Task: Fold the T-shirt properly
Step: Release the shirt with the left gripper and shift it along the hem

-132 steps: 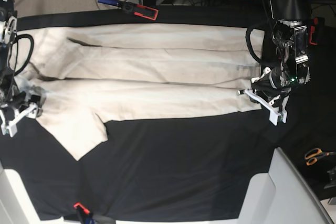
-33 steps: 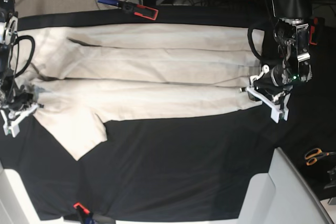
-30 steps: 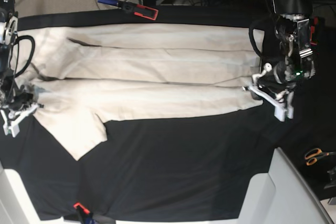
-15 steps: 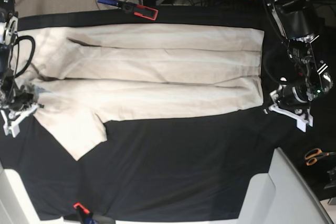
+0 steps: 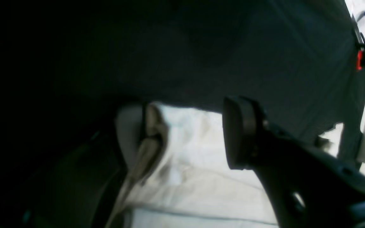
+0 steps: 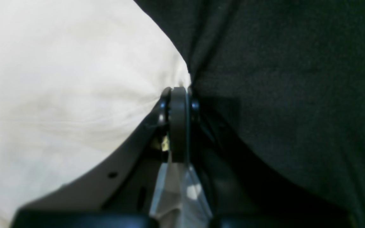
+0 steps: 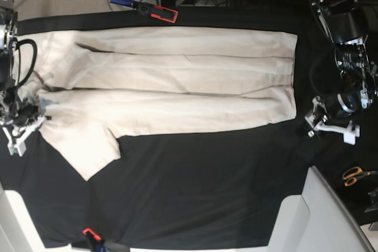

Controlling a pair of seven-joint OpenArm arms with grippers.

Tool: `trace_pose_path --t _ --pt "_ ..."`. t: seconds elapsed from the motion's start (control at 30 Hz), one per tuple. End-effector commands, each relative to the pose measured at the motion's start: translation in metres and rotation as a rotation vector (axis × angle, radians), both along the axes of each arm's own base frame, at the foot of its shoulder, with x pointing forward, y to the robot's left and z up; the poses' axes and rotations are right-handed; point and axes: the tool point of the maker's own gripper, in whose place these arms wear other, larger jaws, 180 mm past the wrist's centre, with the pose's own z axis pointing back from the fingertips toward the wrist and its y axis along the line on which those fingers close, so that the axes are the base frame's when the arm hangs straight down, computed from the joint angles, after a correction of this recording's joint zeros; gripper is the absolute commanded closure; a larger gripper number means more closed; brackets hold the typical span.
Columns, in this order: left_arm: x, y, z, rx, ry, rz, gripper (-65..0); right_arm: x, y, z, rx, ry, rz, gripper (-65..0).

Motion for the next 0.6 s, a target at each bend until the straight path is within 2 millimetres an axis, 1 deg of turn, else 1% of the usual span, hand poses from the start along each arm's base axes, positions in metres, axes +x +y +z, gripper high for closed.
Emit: trace_pose_path --t 0.0,0.23,0.37,0.43,0.5,0.57 --pt "0.012 0.003 0.015 0.003 -0.052 -0.005 -39.7 0.006 -0.004 0.007 0.005 -0.008 -0.002 -0.3" --pt "0.011 0.003 0.015 0.006 -0.049 -0.006 -39.2 0.006 -0.005 0.008 0.012 -0.015 -0.016 -0.3" --pt "0.015 0.005 0.016 0.008 -0.074 0.014 -39.2 0.006 -0.005 0.008 0.012 -0.016 -0.017 -0.3" --pt "0.014 0.007 0.008 -0.005 -0.064 0.036 -39.2 0.006 -0.005 0.008 0.012 -0.016 -0.017 -0.3" --pt "0.008 0.009 -0.007 -0.027 -0.028 0.06 -39.2 0.006 -0.005 0.008 0.012 -0.016 -0.017 -0.3" --pt "0.009 0.011 -0.014 -0.048 -0.009 0.08 -39.2 0.006 -0.005 0.008 0.012 -0.016 -0.017 -0.3"
